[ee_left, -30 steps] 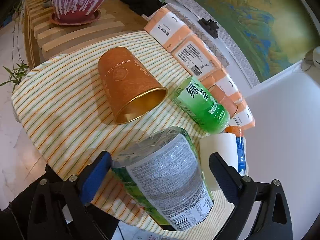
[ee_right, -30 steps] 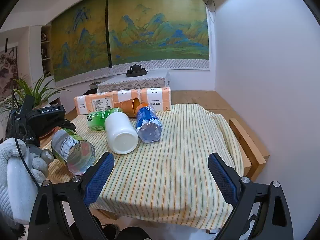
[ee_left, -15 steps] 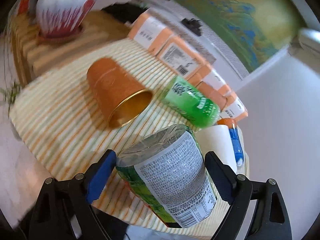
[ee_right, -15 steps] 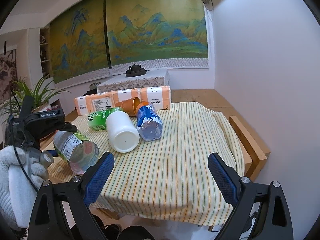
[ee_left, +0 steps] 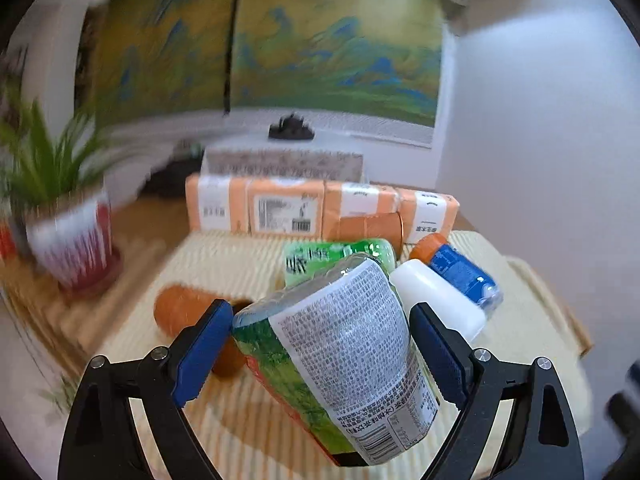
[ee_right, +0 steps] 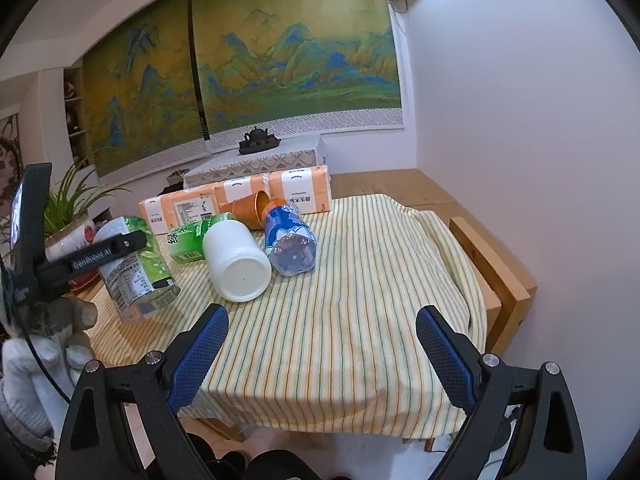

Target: Flip cup upside down

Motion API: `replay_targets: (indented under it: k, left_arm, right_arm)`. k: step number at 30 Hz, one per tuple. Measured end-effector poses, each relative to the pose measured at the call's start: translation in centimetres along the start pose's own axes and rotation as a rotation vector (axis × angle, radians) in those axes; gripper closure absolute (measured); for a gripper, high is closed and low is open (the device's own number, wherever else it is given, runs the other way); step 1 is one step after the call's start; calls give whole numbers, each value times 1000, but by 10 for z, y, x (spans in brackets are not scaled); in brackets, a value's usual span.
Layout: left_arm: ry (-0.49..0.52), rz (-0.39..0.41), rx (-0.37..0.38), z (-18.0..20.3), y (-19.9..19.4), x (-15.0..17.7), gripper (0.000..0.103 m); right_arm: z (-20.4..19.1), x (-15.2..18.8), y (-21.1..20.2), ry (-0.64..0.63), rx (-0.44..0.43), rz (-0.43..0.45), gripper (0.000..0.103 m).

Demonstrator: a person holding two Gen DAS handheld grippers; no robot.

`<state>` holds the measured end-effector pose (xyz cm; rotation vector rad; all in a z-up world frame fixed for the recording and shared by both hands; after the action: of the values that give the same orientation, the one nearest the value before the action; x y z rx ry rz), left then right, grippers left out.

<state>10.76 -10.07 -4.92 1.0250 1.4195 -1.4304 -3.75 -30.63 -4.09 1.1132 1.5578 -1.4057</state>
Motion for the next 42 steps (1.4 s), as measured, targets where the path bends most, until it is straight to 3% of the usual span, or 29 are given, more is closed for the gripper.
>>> replay_targets:
  k: [8,33,42]
  left_arm:
    - [142,51,-10,15,12,13,11]
    - [46,70,128,-9,-12,32,11]
    - [86,85,188,-2,-24,36,11]
  right_arm:
    - [-3,4,2,20,28,-11,10]
    - [-50,-1,7,-28,43,-25,10]
    - [-59,0,10,-34,35,-33,10]
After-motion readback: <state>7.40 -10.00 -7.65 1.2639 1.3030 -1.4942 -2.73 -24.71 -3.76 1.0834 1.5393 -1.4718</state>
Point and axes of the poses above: each gripper's, at about its wrist camera, not at the fingertips, and y roughly the way its jaws point, z to its right, x to its underside, the point moved 2 cm from there along y, roughly the way its jaws point, and after that the axes turned 10 degrees about z, right-handed, at the moved point
